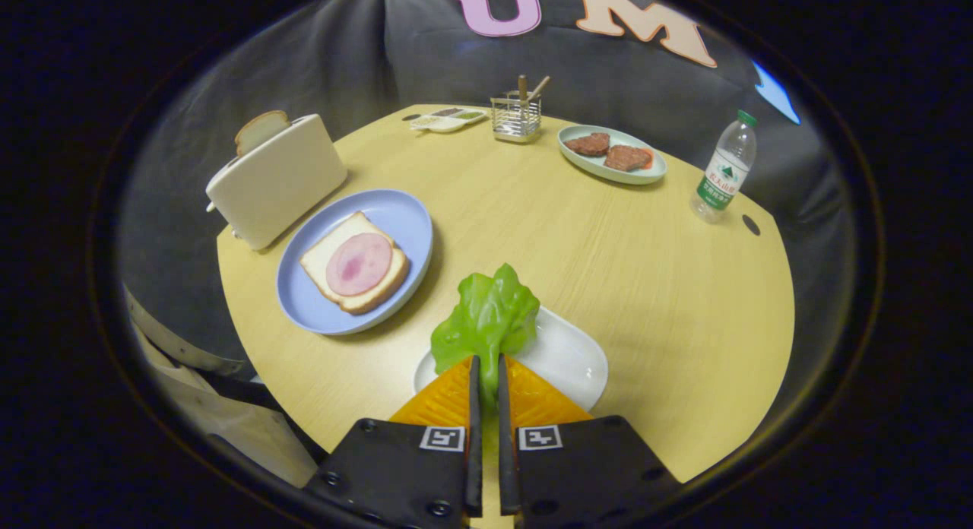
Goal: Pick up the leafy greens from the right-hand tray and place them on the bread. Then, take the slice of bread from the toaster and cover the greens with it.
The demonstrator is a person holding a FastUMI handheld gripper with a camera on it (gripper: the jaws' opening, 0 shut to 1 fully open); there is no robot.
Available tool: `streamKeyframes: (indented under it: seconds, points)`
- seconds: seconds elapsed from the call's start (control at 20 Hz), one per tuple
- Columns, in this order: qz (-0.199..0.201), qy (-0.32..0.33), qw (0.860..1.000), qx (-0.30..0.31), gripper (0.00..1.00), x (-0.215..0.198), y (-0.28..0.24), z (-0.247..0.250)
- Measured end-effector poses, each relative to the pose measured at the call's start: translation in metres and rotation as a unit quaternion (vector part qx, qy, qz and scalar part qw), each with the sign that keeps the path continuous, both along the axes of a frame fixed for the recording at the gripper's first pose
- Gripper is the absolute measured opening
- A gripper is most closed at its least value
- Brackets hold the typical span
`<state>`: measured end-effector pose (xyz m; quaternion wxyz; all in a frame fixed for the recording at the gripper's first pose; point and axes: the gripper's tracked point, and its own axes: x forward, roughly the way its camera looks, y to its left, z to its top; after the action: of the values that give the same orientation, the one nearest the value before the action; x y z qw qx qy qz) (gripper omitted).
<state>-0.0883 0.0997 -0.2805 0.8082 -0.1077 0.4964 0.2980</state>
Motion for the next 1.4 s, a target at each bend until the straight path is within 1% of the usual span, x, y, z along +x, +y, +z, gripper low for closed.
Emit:
streamKeyframes:
  seconds: [0.25, 0.45, 0.75, 1.0, 1.4]
  points:
    - [0.010, -0.012, 1.000, 0.013, 0.12, 0.002, 0.020, 0.017]
    - [0.022, -0.024, 0.999, 0.037, 0.12, 0.009, 0.049, 0.039]
    - [0.056, -0.037, 0.996, 0.065, 0.12, 0.014, 0.102, 0.062]
    - [0.082, -0.031, 0.993, 0.075, 0.12, 0.010, 0.138, 0.063]
    - [0.114, -0.008, 0.990, 0.085, 0.12, -0.004, 0.184, 0.052]
